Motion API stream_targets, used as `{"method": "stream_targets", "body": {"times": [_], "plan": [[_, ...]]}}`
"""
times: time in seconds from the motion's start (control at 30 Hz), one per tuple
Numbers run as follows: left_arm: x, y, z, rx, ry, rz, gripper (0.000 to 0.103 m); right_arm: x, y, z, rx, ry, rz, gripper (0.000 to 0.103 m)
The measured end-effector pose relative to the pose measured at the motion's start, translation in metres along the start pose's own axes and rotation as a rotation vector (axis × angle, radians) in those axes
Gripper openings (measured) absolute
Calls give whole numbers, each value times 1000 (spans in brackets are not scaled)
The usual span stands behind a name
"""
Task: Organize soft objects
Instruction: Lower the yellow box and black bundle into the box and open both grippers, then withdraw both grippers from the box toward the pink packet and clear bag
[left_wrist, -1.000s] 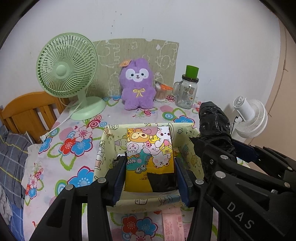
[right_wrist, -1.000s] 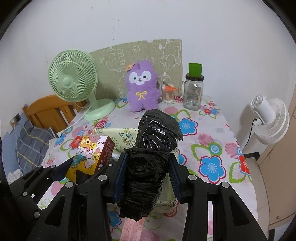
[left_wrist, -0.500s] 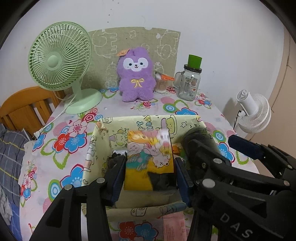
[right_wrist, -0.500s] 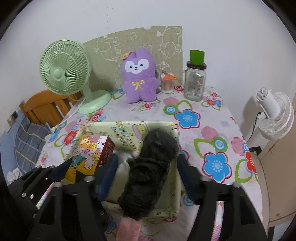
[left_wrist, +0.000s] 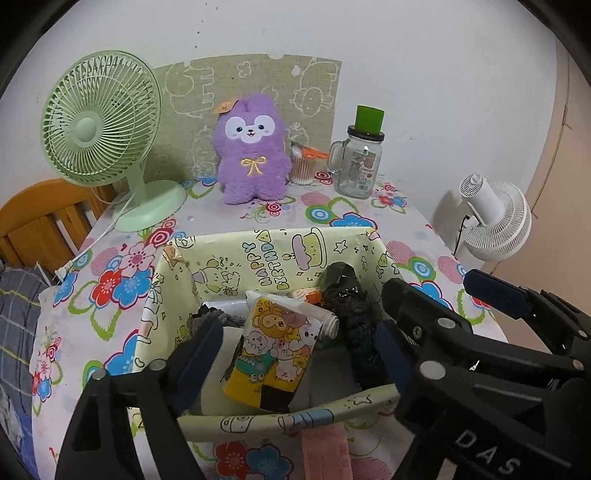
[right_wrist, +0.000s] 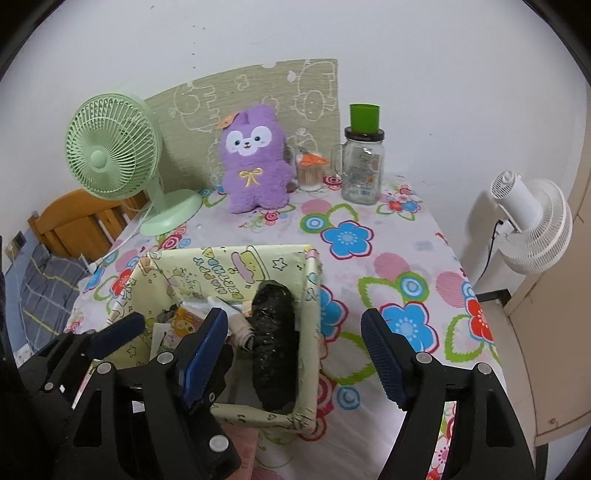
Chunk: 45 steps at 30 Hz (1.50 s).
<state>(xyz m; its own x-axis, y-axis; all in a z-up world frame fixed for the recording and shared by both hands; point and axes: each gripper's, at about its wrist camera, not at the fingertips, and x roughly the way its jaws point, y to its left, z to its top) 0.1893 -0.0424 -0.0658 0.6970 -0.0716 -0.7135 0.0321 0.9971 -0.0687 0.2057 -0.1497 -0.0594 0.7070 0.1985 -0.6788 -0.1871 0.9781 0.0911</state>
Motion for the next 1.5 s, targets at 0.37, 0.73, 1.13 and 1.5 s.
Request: {"method": "stream_targets", "body": {"times": [0.37, 0.73, 1.13, 1.5], "plan": [[-27, -3, -15, -3, -22, 10, 93, -23, 1, -13, 4, -11, 6, 78], [-62, -7, -36, 3, -62, 4, 95, -58, 9, -32, -6, -57, 13, 83], [-90, -10, -56, 0, -93, -10, 100, -88, 14, -50, -15, -90, 11, 84], [-107, -12, -76, -4, -104, -8, 103, -103, 19, -67, -26, -99, 14, 85]]}}
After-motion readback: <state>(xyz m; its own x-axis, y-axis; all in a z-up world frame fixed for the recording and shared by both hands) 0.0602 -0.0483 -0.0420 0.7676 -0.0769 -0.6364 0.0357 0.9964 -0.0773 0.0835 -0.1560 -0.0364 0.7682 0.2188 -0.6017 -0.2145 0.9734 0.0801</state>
